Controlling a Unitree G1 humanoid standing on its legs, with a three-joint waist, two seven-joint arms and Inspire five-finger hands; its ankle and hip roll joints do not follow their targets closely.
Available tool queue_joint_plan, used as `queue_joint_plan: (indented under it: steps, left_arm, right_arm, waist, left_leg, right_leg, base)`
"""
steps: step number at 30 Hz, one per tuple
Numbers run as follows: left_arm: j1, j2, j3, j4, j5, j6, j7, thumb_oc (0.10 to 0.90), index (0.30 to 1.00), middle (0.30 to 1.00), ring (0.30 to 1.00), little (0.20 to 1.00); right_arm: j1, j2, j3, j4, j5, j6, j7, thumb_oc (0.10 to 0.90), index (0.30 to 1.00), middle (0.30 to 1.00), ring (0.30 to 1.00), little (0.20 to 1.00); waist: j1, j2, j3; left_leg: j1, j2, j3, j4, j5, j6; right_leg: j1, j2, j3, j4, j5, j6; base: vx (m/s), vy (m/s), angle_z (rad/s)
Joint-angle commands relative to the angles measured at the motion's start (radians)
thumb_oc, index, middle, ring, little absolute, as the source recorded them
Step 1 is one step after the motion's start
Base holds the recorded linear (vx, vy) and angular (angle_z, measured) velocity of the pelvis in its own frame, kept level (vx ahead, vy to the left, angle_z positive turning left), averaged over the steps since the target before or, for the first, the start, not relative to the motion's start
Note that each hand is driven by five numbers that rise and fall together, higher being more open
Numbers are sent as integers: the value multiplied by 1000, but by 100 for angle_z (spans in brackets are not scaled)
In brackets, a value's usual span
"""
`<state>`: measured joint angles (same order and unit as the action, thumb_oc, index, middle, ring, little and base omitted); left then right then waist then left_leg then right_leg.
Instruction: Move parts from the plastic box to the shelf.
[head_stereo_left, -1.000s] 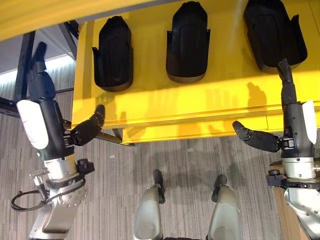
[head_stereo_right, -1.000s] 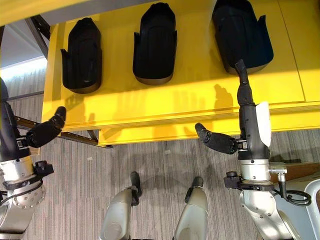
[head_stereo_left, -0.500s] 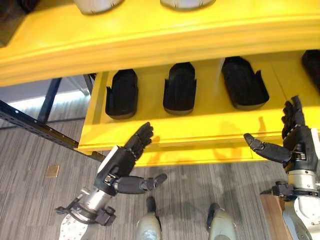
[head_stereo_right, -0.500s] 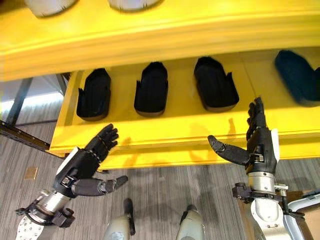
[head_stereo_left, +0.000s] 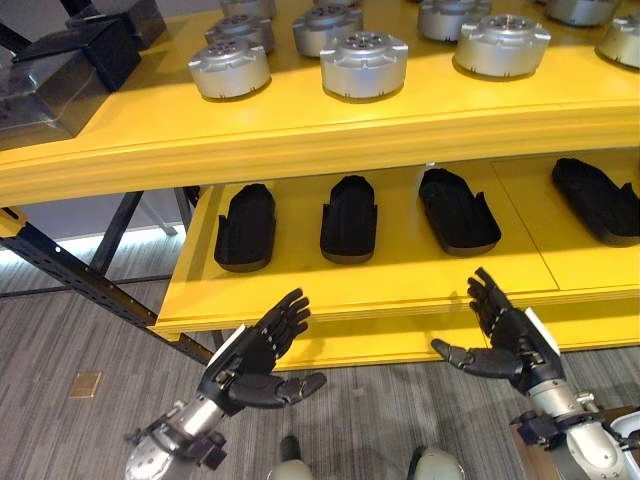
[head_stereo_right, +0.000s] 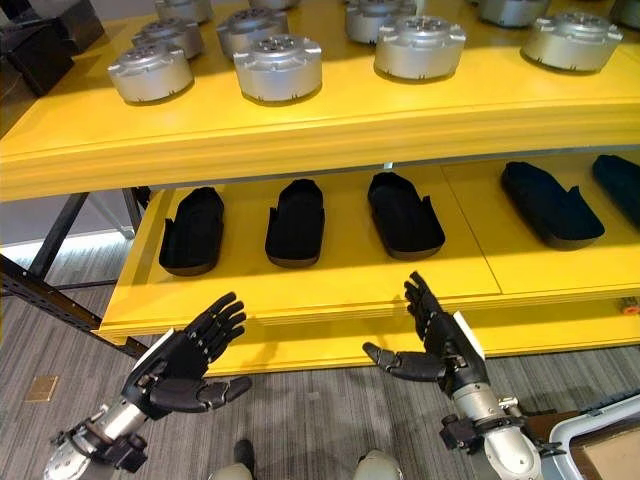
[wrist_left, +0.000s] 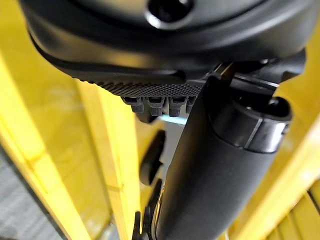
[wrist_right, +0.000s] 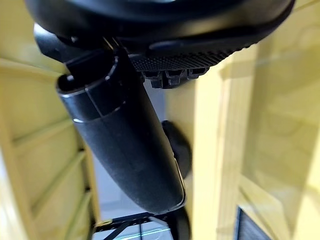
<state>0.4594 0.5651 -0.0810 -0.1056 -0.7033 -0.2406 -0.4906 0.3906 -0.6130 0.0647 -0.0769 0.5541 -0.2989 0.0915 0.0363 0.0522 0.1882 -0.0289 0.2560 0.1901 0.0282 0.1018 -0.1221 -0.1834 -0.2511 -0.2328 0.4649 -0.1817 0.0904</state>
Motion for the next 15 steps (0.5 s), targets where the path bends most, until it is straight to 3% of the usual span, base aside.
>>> queue_joint_plan:
  steps: [1, 7, 8, 13, 15]
  left_arm:
    - [-22, 11, 100, -93, -72, -51, -24, 900, 1000, 1000, 1000, 1000]
    - [44, -5, 167, -87, -83, -23, -19, 900, 1000, 1000, 1000, 1000]
    - [53, -9, 180, -90, -105, -19, -28, 900, 1000, 1000, 1000, 1000]
    - [50, -19, 185, -85, -164, 5, -41, 900, 1000, 1000, 1000, 1000]
    - [26, -14, 166, -77, -89, 5, -83, 900, 1000, 1000, 1000, 1000]
  right_arm:
    - [-76, 9, -65, -65, 25, -99, 16, 900, 1000, 1000, 1000, 1000]
    - [-61, 18, -87, -90, 3, -109, 29, 900, 1000, 1000, 1000, 1000]
    - [-60, 16, -95, -95, -43, -124, -1, 900, 1000, 1000, 1000, 1000]
    - [-61, 9, -102, -106, -23, -114, -28, 900, 1000, 1000, 1000, 1000]
    - [-65, 17, -98, -109, -25, -110, -10, 900, 1000, 1000, 1000, 1000]
  waist:
    - [18, -33, -24]
    - [43, -39, -32]
    - [51, -40, -33]
    - [60, -43, -40]
    - [56, -42, -45]
  left_leg:
    - [17, 46, -30, -27, -1, -17]
    - [37, 35, -12, -25, -17, -13]
    - [40, 33, -8, -24, -21, -11]
    - [51, 26, 3, -36, -25, -7]
    - [58, 21, 9, -41, -30, -4]
  right_leg:
    - [227, 2, -22, -240, 20, 20]
    - [251, -13, -62, -272, 39, 30]
    - [254, -23, -75, -278, 46, 35]
    - [265, -46, -97, -315, 80, 53]
    - [269, -48, -100, -324, 87, 58]
  base:
    - [51, 41, 1]
    - [47, 42, -3]
    - [0, 0, 0]
    - [24, 8, 2]
    - [53, 16, 6]
